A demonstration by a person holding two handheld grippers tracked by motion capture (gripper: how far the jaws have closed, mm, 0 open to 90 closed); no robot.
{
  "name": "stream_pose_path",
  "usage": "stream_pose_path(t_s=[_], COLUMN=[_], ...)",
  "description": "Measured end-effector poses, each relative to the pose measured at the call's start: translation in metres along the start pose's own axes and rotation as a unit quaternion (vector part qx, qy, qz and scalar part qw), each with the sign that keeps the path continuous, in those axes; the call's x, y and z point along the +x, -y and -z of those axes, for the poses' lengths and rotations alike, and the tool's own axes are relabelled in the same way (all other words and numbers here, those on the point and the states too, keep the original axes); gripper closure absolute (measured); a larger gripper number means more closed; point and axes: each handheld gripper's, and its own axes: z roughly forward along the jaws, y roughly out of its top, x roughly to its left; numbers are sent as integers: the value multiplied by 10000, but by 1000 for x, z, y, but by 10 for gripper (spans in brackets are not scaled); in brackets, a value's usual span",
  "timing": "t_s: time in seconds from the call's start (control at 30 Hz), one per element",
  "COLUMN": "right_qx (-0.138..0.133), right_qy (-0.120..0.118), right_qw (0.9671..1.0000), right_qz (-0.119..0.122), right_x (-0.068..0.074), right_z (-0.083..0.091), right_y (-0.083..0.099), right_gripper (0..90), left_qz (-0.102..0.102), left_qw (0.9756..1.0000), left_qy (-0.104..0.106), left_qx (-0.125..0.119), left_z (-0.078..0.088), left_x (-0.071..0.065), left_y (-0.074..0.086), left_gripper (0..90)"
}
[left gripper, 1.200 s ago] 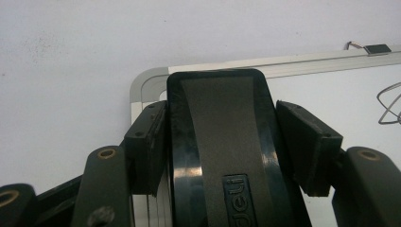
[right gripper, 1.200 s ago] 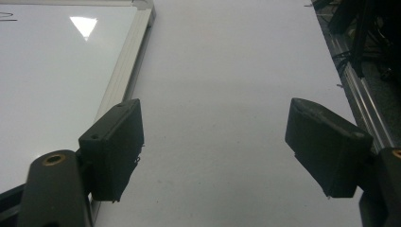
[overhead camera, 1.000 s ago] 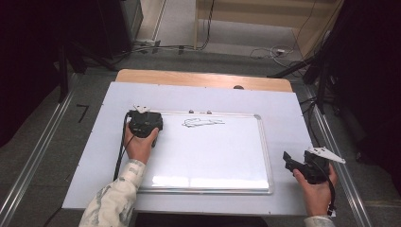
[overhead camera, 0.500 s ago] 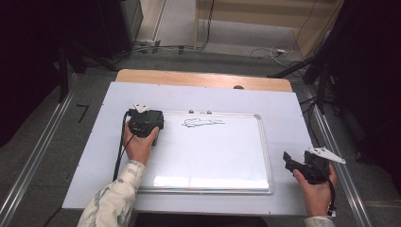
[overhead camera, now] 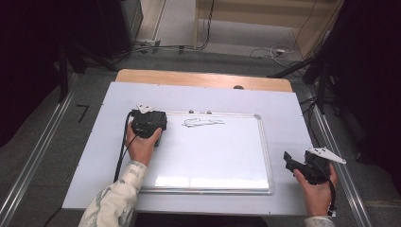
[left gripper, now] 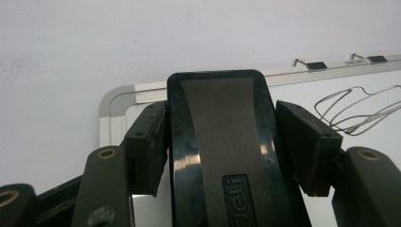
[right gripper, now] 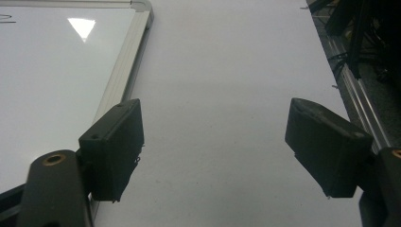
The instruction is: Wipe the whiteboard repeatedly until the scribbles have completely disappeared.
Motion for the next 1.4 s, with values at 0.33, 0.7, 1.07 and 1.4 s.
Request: stream_pose_path(t_s=[0.33, 0.7, 1.07, 1.4], right_qx=[16, -1, 0, 11], right_qy=[-17, -22, -30, -37], right_qw=[10000, 10000, 10000, 10000], right_qz=[24, 12, 11, 5], right_x=[1, 0, 0, 0], right_z=[-1, 0, 0, 0], right_y=[0, 0, 0, 0], right_gripper=[187, 187, 187, 188], left_qz=[50, -87, -107, -161], left_qw=[9999, 9996, 9993, 9989], left_qy=[123, 260, 336, 375], left_qx=[39, 102, 153, 236], left_z=[-4, -11, -18, -24], left_x=[-7, -22, -30, -38], left_y=[-1, -5, -6, -9], left_gripper=[387, 387, 387, 387])
